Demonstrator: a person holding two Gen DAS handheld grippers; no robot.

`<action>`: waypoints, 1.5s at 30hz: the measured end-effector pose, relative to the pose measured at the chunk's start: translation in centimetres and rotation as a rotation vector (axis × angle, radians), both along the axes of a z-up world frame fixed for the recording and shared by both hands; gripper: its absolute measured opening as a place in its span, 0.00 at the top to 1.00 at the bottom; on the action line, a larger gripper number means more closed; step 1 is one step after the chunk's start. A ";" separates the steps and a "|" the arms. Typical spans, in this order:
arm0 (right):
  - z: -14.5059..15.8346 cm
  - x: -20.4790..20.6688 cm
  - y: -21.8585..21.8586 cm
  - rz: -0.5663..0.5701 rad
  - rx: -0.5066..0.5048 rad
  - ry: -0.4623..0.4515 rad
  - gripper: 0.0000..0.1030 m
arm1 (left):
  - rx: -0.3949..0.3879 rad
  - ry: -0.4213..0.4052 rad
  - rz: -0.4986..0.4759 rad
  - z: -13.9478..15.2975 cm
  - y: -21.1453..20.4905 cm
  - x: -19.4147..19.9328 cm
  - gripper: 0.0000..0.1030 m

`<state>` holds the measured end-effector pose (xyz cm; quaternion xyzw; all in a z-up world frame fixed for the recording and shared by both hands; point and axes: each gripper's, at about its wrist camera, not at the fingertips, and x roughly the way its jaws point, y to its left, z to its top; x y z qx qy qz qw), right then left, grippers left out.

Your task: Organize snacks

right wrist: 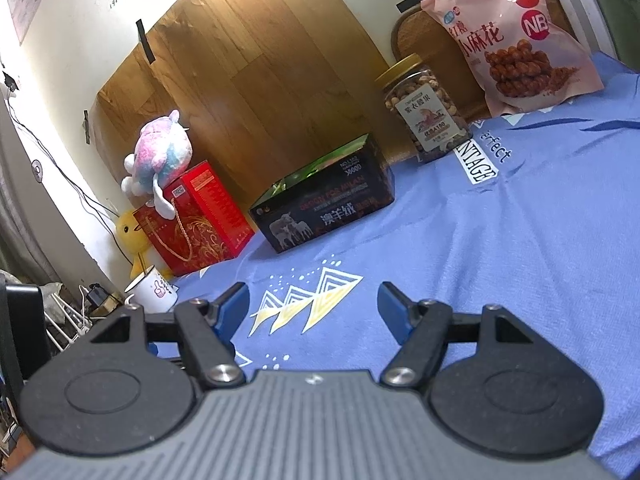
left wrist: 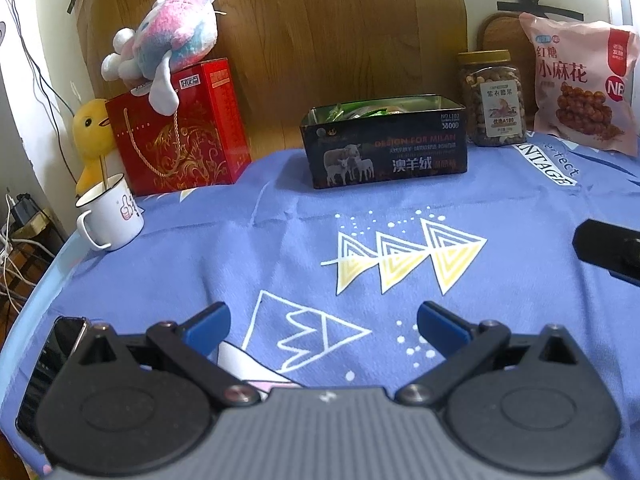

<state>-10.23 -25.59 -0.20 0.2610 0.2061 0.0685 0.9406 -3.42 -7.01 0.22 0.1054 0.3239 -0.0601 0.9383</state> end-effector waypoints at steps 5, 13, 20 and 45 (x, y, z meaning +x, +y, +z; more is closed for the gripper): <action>-0.2 0.1 -0.1 -0.005 0.001 0.009 0.29 | -0.001 0.010 0.003 -0.2 -0.1 0.1 0.00; -0.4 0.1 -0.4 -0.007 0.006 0.013 0.29 | -0.002 0.014 0.005 -0.3 -0.3 0.1 0.00; -0.4 0.1 -0.5 -0.010 0.007 0.010 0.29 | -0.004 0.016 0.004 -0.3 -0.3 0.1 0.00; -0.3 0.0 -0.4 -0.013 0.014 0.006 0.29 | 0.124 -0.104 0.079 0.3 0.0 0.0 0.00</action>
